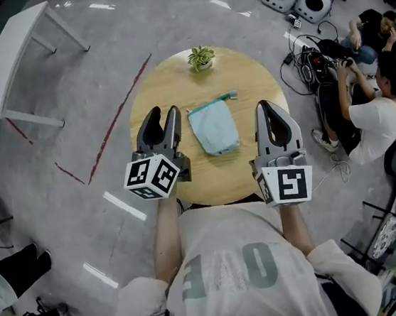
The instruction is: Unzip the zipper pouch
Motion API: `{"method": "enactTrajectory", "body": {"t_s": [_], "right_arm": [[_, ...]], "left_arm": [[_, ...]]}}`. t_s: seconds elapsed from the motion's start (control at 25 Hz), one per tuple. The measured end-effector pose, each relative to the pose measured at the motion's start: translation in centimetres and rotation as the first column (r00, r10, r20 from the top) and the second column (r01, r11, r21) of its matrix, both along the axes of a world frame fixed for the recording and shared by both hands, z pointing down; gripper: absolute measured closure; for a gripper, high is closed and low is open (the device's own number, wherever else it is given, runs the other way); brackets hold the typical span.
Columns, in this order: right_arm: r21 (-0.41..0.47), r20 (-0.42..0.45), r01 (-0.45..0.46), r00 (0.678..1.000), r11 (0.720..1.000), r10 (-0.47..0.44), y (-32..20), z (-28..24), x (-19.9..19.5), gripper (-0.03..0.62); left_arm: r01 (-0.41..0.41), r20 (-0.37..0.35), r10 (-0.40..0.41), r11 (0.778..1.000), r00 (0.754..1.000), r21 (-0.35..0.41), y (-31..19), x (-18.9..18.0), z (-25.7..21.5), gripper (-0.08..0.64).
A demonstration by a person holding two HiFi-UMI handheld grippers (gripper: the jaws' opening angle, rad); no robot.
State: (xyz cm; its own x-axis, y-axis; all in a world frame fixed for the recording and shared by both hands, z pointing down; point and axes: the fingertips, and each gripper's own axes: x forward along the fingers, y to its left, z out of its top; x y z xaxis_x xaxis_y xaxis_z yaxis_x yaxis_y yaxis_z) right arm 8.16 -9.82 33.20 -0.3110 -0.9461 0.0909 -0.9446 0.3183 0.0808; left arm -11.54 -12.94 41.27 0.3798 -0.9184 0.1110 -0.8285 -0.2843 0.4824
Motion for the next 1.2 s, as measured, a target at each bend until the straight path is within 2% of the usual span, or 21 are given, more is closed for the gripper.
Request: {"method": "enactTrajectory", "body": {"t_s": [0.12, 0.2, 0.36, 0.6, 0.76, 0.96, 1.2], "right_arm": [[-0.026, -0.006, -0.010, 1.000, 1.000, 0.010, -0.2, 1.1, 0.5, 0.561], [-0.045, -0.012, -0.014, 1.000, 0.999, 0.014, -0.2, 1.8, 0.8, 0.561], [-0.080, -0.021, -0.017, 1.000, 0.997, 0.015, 0.0, 3.1, 1.0, 0.561], [-0.116, -0.034, -0.022, 0.999, 0.993, 0.019, -0.1, 4.6, 1.5, 0.561], [-0.127, -0.036, -0.029, 0.999, 0.991, 0.025, -0.2, 5.4, 2.0, 0.561], [-0.143, -0.035, -0.034, 0.999, 0.989, 0.029, 0.0, 6.1, 2.3, 0.561], [-0.164, -0.033, -0.027, 0.999, 0.986, 0.022, 0.3, 7.0, 2.4, 0.561]], "left_arm": [[0.003, -0.045, -0.009, 0.992, 0.999, -0.129, -0.9, 0.1, 4.7, 0.362], [0.004, -0.081, -0.023, 0.974, 0.996, -0.225, -1.1, 0.3, 8.1, 0.362], [-0.011, -0.119, -0.036, 0.927, 0.992, -0.376, -1.1, 1.1, 14.1, 0.362], [-0.042, -0.125, -0.030, 0.844, 0.992, -0.534, -1.2, 2.3, 20.3, 0.364], [-0.070, -0.133, -0.013, 0.799, 0.991, -0.598, -1.4, 3.3, 22.8, 0.364], [-0.103, -0.143, 0.016, 0.775, 0.990, -0.624, -1.7, 4.0, 23.6, 0.364], [-0.158, -0.169, 0.058, 0.727, 0.984, -0.669, -2.2, 5.5, 24.3, 0.388]]}}
